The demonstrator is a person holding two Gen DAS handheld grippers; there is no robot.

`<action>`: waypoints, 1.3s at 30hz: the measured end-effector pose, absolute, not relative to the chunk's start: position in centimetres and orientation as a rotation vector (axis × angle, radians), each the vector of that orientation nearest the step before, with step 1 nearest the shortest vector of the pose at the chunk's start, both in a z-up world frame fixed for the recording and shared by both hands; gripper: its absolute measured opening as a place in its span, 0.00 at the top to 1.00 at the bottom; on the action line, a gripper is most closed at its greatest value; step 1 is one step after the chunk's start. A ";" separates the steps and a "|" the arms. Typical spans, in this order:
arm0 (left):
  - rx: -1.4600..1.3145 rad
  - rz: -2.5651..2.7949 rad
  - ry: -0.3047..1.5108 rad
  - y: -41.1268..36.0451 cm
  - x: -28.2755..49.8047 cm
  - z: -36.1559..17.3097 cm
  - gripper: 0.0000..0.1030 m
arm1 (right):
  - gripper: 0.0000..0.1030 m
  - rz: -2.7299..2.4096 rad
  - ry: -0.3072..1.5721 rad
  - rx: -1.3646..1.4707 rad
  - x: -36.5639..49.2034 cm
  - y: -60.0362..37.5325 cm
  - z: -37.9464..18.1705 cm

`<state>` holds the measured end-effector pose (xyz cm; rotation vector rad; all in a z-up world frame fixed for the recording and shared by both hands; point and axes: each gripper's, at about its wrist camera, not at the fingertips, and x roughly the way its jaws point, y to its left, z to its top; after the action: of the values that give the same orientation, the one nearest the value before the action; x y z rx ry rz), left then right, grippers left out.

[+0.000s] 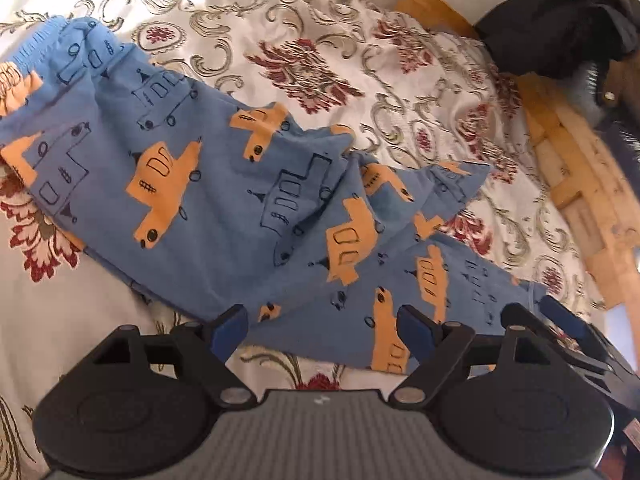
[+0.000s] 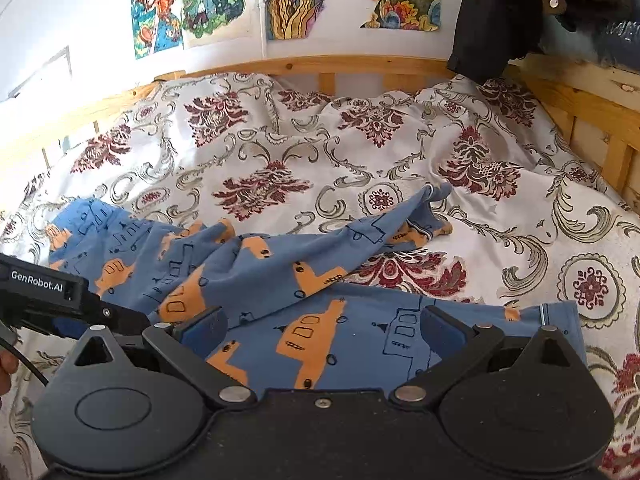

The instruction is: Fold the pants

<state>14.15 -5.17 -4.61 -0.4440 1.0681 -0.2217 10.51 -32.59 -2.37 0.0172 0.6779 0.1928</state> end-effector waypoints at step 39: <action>1.080 -0.525 0.616 -19.2 9.7 -8.3 0.73 | 0.12 0.216 0.778 0.066 15.3 -34.5 -6.0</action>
<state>9.74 -19.20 -8.32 1.0805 0.6163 -0.5249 15.27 -34.49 -5.98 0.0662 0.7780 0.2162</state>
